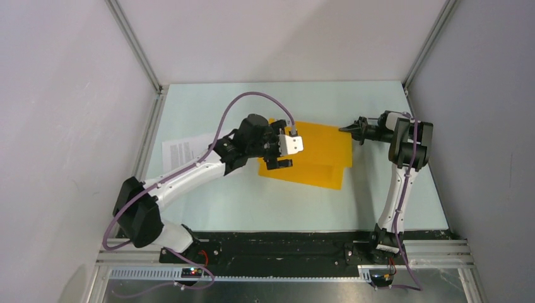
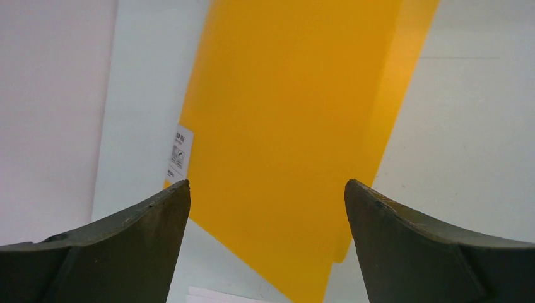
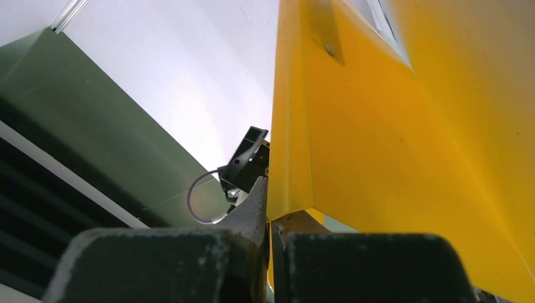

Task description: Put the files into the folder

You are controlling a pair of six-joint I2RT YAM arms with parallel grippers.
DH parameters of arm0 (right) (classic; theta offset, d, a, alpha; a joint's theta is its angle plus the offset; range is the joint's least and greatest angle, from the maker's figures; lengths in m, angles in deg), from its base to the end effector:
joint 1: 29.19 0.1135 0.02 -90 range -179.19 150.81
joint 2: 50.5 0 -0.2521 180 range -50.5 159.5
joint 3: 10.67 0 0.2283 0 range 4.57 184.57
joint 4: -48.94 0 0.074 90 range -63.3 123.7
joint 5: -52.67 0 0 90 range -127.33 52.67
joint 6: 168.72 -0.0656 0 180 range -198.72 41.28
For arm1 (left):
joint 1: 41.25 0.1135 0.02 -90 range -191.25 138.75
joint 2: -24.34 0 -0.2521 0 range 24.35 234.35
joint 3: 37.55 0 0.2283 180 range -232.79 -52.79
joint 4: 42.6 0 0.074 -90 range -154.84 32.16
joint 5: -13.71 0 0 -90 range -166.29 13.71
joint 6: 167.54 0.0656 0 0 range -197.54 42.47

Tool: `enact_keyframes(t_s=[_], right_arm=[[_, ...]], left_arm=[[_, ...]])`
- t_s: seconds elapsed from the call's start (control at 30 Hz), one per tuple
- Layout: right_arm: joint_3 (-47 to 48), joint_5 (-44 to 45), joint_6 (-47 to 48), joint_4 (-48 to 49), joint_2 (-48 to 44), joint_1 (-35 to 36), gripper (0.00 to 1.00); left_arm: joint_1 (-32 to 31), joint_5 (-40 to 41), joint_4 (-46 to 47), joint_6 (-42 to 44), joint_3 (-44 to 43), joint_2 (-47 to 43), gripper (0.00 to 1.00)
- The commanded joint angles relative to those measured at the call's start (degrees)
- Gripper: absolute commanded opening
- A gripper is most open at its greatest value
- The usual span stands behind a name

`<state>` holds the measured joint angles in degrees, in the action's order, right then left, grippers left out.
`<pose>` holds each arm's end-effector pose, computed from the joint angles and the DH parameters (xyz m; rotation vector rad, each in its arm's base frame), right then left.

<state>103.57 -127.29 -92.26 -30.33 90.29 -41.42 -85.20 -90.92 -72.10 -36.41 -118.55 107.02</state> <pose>0.4042 -0.0205 0.0996 -0.7399 -1.9488 -2.0598 0.2287 -0.2435 0.2857 1.5348 1.4474 -0.2992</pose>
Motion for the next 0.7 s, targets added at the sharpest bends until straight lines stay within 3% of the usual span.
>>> enact_keyframes(t_s=[0.0, 0.17, 0.3, 0.43, 0.5, 0.53, 0.57, 0.6, 0.67], right_arm=[[-2.8, -6.7, -23.8, 9.7, 3.3, 1.1, 0.0], [-4.8, -7.4, -25.3, 11.5, 3.0, 1.6, 0.0], [-7.3, -7.1, -25.8, 12.6, 2.6, 1.4, 0.0], [-7.5, -6.4, -28.2, 15.8, 2.8, 1.5, 0.0], [-7.6, -6.5, -30.7, 19.8, 2.7, 1.5, 0.0], [-7.7, -6.7, -31.4, 22.3, 2.6, 1.3, 0.03], [-7.8, -7.0, -32.7, 23.7, 2.4, 1.2, 0.08], [-7.8, -7.5, -33.3, 26.3, 2.2, 1.1, 0.11], [-7.8, -7.7, -34.5, 28.4, 2.0, 0.8, 0.21]], left_arm=[[-1.1, -2.2, 3.0, 6.7, 1.6, 0.6, 0.96], [-2.2, 4.4, 15.6, 11.6, 6.0, 2.7, 0.98], [-2.4, 3.7, 17.4, 14.2, 6.6, 2.7, 0.97], [-2.8, 7.0, 20.7, 13.6, 5.9, 3.6, 0.71], [-2.8, 7.1, 21.4, 14.1, 4.9, 3.9, 0.51], [-2.8, 6.6, 21.5, 14.8, 4.3, 4.0, 0.33], [-2.8, 6.2, 21.5, 15.2, 4.0, 3.9, 0.25], [-2.6, 5.4, 21.5, 15.8, 3.6, 4.0, 0.11], [-2.0, 4.7, 21.5, 15.9, 2.8, 4.3, 0.01]])
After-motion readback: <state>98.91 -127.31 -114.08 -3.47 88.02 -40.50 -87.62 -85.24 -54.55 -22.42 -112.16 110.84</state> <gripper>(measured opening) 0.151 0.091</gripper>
